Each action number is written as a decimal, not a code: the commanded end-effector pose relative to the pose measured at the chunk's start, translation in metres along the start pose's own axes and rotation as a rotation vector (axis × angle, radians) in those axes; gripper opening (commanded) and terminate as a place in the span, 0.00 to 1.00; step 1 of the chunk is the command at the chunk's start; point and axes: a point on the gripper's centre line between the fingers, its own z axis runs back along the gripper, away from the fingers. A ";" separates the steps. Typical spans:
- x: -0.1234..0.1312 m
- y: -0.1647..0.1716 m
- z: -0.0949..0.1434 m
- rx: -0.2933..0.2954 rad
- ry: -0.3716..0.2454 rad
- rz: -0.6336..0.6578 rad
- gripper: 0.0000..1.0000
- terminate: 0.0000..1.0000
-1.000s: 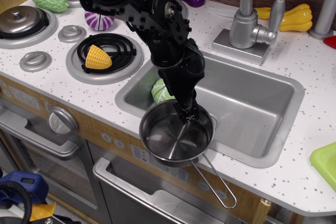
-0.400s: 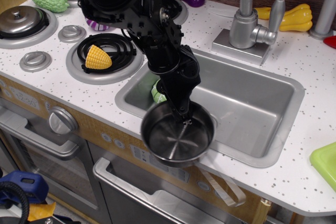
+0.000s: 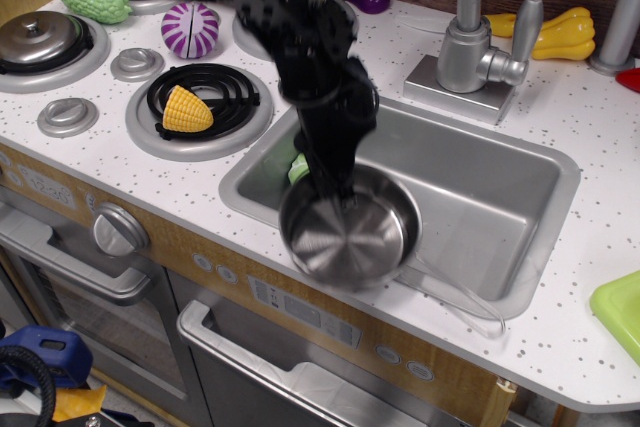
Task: Put pan in sink
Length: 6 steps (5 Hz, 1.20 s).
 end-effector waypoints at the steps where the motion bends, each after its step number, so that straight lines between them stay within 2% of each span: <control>1: 0.015 0.056 0.037 0.136 -0.026 0.039 0.00 0.00; 2: 0.023 0.072 0.021 0.182 -0.058 0.042 0.00 0.00; 3: 0.029 0.072 0.005 0.189 -0.098 0.086 0.00 0.00; 4: 0.031 0.065 -0.010 0.188 -0.147 0.101 1.00 0.00; 5: 0.031 0.062 -0.020 0.174 -0.157 0.129 1.00 0.00; 6: 0.031 0.062 -0.020 0.174 -0.157 0.129 1.00 1.00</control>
